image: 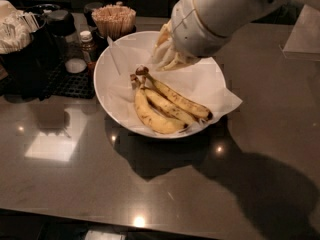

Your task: Pick banana from white bowl

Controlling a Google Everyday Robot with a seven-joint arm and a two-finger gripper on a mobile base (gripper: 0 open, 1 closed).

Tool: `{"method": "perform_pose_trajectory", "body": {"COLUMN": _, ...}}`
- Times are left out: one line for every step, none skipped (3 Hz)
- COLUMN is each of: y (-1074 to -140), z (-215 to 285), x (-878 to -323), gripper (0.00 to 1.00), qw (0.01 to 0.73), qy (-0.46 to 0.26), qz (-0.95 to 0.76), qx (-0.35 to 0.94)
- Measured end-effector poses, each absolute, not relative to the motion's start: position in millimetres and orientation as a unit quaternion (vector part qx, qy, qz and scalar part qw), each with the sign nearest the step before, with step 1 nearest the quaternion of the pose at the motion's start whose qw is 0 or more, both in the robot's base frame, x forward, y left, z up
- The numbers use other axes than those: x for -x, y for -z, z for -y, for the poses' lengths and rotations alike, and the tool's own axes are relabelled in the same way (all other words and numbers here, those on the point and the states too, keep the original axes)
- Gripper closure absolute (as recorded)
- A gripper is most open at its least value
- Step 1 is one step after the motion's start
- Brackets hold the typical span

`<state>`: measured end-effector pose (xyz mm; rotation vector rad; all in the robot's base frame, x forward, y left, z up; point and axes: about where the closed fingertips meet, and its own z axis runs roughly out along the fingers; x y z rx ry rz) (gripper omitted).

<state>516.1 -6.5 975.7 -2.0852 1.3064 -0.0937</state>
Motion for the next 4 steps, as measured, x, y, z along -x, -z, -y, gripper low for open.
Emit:
{"method": "perform_pose_trajectory", "body": {"y": -939.8, "z": -10.2, "x": -545.4, "gripper": 1.00, "qw": 0.295, "qy": -0.005, "qz": -0.541, "qx": 0.788}}
{"method": "perform_pose_trajectory", "body": {"y": -919.5, "z": -14.0, "x": -569.0, "gripper": 1.00, "qw": 0.287, "qy": -0.054, "qz": -0.587, "qx": 0.755}}
{"method": "perform_pose_trajectory", "body": {"y": -916.7, "z": -14.5, "x": -571.0, "gripper": 0.91, "qw": 0.286, "qy": -0.058, "qz": -0.592, "qx": 0.751}}
{"method": "perform_pose_trajectory", "body": {"y": -915.5, "z": -14.4, "x": -568.7, "gripper": 0.72, "qw": 0.296, "qy": -0.071, "qz": -0.589, "qx": 0.749}}
